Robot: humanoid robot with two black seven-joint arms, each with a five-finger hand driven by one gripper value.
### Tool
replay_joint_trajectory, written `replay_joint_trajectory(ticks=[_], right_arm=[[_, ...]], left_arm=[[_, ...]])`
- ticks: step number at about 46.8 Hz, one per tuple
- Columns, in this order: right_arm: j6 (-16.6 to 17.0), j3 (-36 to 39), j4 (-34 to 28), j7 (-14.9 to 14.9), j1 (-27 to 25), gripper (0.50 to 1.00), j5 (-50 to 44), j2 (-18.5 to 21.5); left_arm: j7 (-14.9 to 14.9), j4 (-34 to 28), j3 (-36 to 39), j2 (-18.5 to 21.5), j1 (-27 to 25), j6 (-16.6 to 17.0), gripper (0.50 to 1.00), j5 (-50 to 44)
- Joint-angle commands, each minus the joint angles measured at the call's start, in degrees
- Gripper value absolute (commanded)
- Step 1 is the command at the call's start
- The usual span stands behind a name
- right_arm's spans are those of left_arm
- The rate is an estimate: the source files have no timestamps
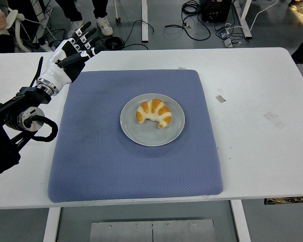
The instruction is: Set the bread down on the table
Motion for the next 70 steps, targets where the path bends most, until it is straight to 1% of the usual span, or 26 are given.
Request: replay_joint_trajectory(ticks=[1,6,13,19,26,30,35,42,46,53,60,67,70], right_arm=[[0.0,0.0,0.0,0.0,-0.1,1.0,0.0,0.0],[0.0,0.0,0.0,0.0,0.0,1.0,0.0,0.0],[0.0,0.0,0.0,0.0,0.0,1.0,0.0,0.0],[0.0,0.0,0.0,0.0,0.0,1.0,0.0,0.0],[0.0,0.0,0.0,0.0,0.0,1.0,0.0,0.0],[0.0,0.0,0.0,0.0,0.0,1.0,0.0,0.0],[0.0,0.0,0.0,0.0,0.0,1.0,0.0,0.0],[0.0,0.0,0.0,0.0,-0.1,1.0,0.0,0.0],[0.0,0.0,0.0,0.0,0.0,1.0,0.0,0.0],[0.0,0.0,0.0,0.0,0.0,1.0,0.0,0.0],[0.0,0.0,0.0,0.0,0.0,1.0,0.0,0.0],[0.0,0.0,0.0,0.0,-0.1,1.0,0.0,0.0],[0.1,0.0,0.0,0.0,0.0,1.0,0.0,0.0]], left_arm=[[0.3,-0.9,1.3,1.3,-0.8,0.1,0.981,1.4],[0.5,-1.9,3.5,2.8,-2.1,0.0,0.983,1.5],[0.6,-3.6,8.6,4.4,-4.5,0.1,0.983,1.8],[0.6,-3.6,11.5,4.4,-6.6,0.5,0.981,1.9],[0.6,-3.6,17.1,4.2,-9.4,2.3,0.981,2.7],[0.6,-4.5,18.9,4.3,-10.6,3.3,0.981,2.9],[0.6,-4.6,21.0,4.4,-12.0,3.6,0.983,3.0],[0.6,-4.7,26.2,4.6,-14.5,3.7,0.983,3.6],[0.6,-4.8,28.8,4.6,-15.8,3.7,0.983,7.8],[0.9,-5.9,29.7,4.8,-16.7,3.5,0.983,15.3],[4.3,-6.8,32.3,5.0,-18.2,3.5,0.981,16.7],[4.3,-8.0,33.3,4.4,-19.5,3.8,0.981,17.5],[4.3,-8.4,33.6,4.3,-19.8,4.9,0.98,18.4]])
